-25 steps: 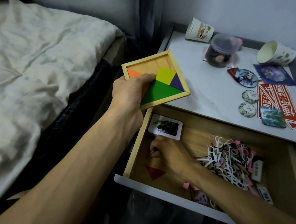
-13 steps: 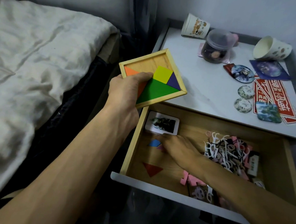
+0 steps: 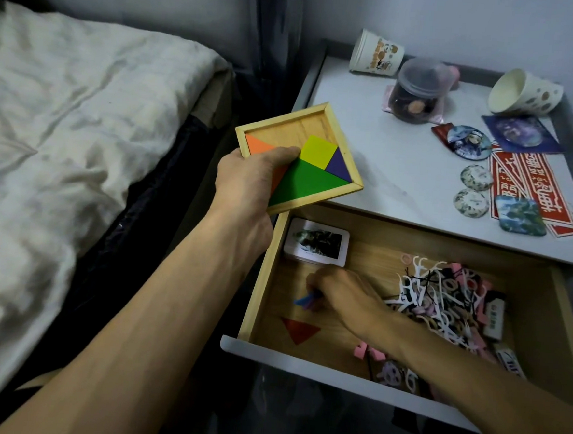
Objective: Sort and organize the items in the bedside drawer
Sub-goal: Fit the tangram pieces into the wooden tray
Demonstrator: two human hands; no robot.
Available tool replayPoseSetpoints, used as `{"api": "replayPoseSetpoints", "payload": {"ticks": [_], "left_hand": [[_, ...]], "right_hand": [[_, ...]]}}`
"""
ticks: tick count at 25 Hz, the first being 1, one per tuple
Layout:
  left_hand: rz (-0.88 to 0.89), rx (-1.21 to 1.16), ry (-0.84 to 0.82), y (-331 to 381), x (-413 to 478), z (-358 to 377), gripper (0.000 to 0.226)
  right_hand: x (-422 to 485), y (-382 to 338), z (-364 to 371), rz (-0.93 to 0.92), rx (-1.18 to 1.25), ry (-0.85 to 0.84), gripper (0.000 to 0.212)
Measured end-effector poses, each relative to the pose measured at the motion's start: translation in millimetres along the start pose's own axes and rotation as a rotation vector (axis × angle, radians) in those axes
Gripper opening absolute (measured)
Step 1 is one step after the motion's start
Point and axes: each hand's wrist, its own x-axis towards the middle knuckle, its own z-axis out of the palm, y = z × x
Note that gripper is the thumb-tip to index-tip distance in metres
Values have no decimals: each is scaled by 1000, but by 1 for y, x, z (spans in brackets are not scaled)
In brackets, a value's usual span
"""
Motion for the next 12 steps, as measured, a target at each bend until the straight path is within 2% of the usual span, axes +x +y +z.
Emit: {"api": "replayPoseSetpoints", "payload": {"ticks": [3, 7, 10, 12], "left_hand": [[12, 35, -32, -3, 2, 0, 33], [14, 154, -122, -11, 0, 3, 31], [28, 247, -273, -20, -8, 10, 29], [3, 274, -378, -28, -18, 17, 29]], "right_hand": [[-4, -1, -12, 51, 63, 51, 11], [-37, -9, -56, 15, 316, 182, 12], [-74, -22, -94, 0, 412, 430, 15], [-85, -22, -118, 75, 432, 627, 17]]}}
